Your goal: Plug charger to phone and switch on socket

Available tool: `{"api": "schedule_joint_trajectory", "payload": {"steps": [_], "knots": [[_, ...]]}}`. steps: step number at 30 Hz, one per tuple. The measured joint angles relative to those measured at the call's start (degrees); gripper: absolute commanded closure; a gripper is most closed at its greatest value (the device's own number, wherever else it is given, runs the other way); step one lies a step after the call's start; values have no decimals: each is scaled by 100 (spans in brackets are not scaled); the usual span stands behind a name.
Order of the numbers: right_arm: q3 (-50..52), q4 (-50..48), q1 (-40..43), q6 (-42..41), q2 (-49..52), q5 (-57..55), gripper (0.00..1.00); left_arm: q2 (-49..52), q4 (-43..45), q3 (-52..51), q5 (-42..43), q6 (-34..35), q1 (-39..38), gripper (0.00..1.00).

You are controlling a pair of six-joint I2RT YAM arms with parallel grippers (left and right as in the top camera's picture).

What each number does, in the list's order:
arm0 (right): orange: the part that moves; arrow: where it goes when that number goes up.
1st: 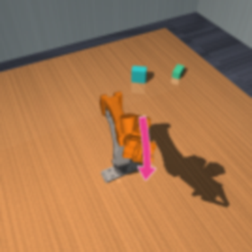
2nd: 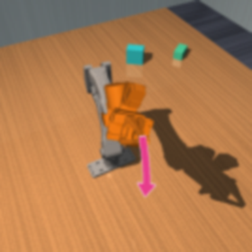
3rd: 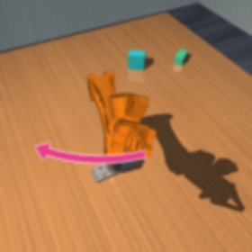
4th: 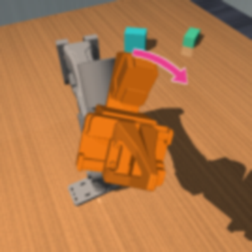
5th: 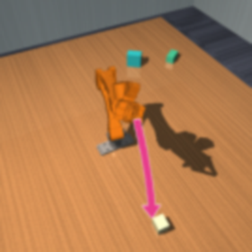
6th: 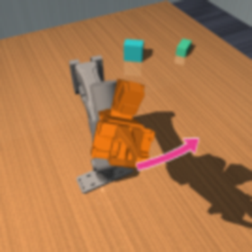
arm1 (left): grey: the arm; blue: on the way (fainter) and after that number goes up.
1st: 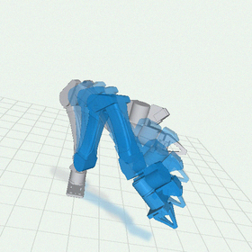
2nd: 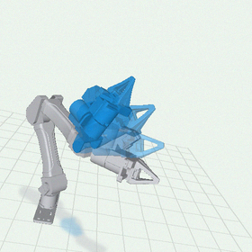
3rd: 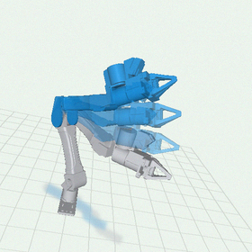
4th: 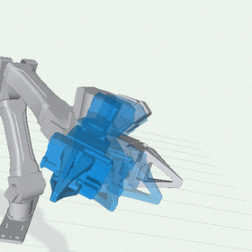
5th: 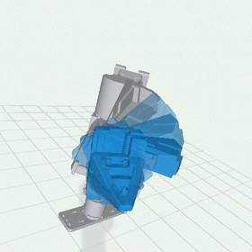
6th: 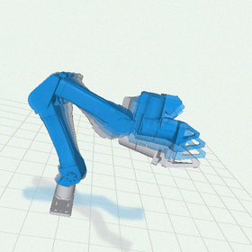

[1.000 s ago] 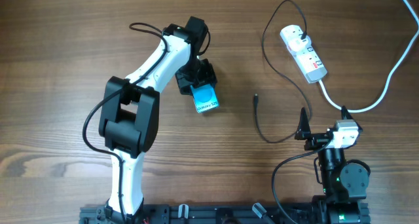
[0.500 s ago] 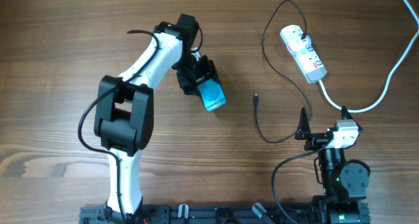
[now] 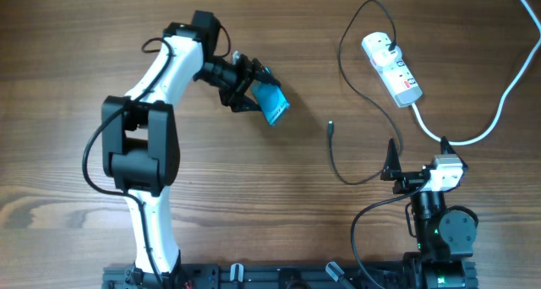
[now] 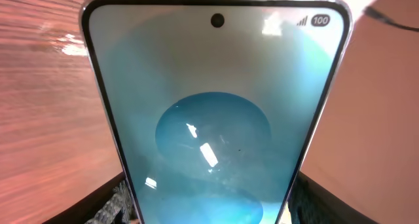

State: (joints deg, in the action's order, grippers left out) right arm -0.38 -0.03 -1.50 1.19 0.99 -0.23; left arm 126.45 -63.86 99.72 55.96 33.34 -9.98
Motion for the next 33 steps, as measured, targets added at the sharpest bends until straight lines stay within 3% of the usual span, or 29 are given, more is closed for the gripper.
{"api": "schedule_joint_trajectory", "payload": {"steps": [7, 18, 33], "knots": [[0, 0, 0, 0, 0, 0, 0, 0, 199, 0, 1462, 2, 417, 32], [0, 0, 0, 0, 0, 0, 0, 0, 258, 0, 2813, -2, 619, 32], [0, 0, 0, 0, 0, 0, 0, 0, 260, 0, 3104, -7, 581, 33]]}}
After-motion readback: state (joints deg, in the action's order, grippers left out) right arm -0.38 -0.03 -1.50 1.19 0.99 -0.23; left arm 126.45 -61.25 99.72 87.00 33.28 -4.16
